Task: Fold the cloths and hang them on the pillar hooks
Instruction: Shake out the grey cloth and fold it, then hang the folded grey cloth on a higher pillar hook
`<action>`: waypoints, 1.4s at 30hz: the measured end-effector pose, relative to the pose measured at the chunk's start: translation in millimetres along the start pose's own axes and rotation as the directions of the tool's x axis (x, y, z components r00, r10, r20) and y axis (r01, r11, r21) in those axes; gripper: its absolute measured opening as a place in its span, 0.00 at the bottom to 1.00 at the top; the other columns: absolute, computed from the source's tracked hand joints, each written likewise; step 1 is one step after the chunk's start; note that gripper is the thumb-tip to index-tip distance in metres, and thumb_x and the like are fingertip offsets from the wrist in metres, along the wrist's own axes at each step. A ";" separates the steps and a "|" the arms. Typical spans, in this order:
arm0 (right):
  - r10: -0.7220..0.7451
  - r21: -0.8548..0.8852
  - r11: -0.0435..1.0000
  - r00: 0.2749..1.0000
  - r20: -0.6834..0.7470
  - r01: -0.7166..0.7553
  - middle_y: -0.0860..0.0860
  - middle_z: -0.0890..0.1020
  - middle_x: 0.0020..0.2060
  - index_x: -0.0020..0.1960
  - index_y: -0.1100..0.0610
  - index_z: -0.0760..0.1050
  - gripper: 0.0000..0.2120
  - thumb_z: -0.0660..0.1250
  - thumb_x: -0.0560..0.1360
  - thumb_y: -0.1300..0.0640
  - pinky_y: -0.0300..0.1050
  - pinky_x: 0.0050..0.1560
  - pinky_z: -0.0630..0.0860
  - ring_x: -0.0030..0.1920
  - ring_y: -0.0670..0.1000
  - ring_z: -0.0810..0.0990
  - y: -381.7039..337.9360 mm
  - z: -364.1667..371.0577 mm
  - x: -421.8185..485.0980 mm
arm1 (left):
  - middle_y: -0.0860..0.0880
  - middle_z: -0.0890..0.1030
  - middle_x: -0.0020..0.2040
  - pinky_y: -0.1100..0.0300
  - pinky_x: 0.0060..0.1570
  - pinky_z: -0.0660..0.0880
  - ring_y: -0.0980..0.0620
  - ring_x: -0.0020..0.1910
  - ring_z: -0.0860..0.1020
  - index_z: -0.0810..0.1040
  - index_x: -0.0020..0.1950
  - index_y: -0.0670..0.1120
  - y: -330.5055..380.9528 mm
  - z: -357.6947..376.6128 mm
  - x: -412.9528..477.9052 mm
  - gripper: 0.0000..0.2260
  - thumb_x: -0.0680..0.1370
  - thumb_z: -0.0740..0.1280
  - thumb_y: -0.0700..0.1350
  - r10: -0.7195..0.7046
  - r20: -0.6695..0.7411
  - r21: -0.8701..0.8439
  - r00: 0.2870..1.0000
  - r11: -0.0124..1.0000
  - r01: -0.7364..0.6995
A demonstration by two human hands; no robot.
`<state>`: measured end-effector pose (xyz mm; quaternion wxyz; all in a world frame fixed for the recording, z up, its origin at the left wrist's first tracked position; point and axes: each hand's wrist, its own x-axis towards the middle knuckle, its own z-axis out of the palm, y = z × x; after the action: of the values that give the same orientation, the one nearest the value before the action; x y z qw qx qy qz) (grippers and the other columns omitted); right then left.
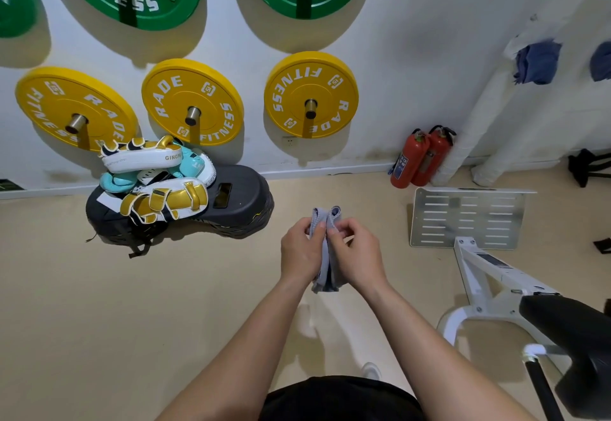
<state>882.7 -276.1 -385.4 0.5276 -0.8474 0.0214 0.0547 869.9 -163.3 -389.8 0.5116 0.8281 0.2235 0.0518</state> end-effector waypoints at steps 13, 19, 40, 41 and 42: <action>-0.145 0.084 0.988 0.965 0.217 0.130 0.41 0.80 0.36 0.54 0.48 0.84 0.14 0.62 0.77 0.61 0.42 0.44 0.73 0.39 0.44 0.73 2.3 -50.2 6.4 | 0.50 0.77 0.34 0.53 0.40 0.72 0.51 0.36 0.74 0.76 0.37 0.46 35.3 27.0 17.1 0.19 0.78 0.63 0.59 -0.159 0.213 -0.236 0.964 0.949 0.209; -0.085 -0.053 0.992 0.929 0.361 0.112 0.48 0.76 0.47 0.60 0.40 0.77 0.16 0.62 0.75 0.55 0.44 0.51 0.74 0.49 0.45 0.73 28.6 -87.4 27.2 | 0.51 0.79 0.36 0.60 0.39 0.72 0.53 0.37 0.75 0.80 0.45 0.44 57.4 52.6 25.2 0.05 0.78 0.68 0.44 -0.051 0.286 -0.205 0.957 0.972 0.114; 0.095 0.378 0.914 0.983 0.156 -0.148 0.48 0.86 0.46 0.53 0.53 0.80 0.12 0.71 0.73 0.66 0.40 0.45 0.79 0.45 0.45 0.83 97.5 -280.5 124.5 | 0.49 0.78 0.38 0.51 0.36 0.69 0.43 0.39 0.77 0.66 0.48 0.51 151.3 198.3 54.8 0.12 0.84 0.51 0.57 0.296 0.179 0.370 0.938 0.864 -0.343; 0.111 0.429 0.890 0.986 0.121 -0.152 0.48 0.86 0.48 0.54 0.51 0.79 0.12 0.70 0.75 0.65 0.39 0.47 0.80 0.48 0.44 0.84 97.2 -282.4 131.4 | 0.48 0.78 0.38 0.52 0.36 0.67 0.42 0.39 0.76 0.66 0.48 0.51 153.7 206.3 59.2 0.13 0.84 0.51 0.57 0.268 0.173 0.363 0.948 0.877 -0.314; 0.126 0.458 0.876 0.988 0.091 -0.154 0.48 0.85 0.50 0.56 0.49 0.78 0.11 0.69 0.77 0.62 0.40 0.49 0.81 0.50 0.45 0.84 96.5 -282.7 139.1 | 0.49 0.77 0.38 0.52 0.35 0.66 0.42 0.39 0.76 0.66 0.48 0.50 156.9 214.2 63.8 0.13 0.84 0.51 0.57 0.238 0.171 0.344 0.956 0.895 -0.284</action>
<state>1031.7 -569.2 -363.9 0.7097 -0.6912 0.0798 0.1107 1044.1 -371.9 -363.4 0.3503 0.9326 0.0834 0.0260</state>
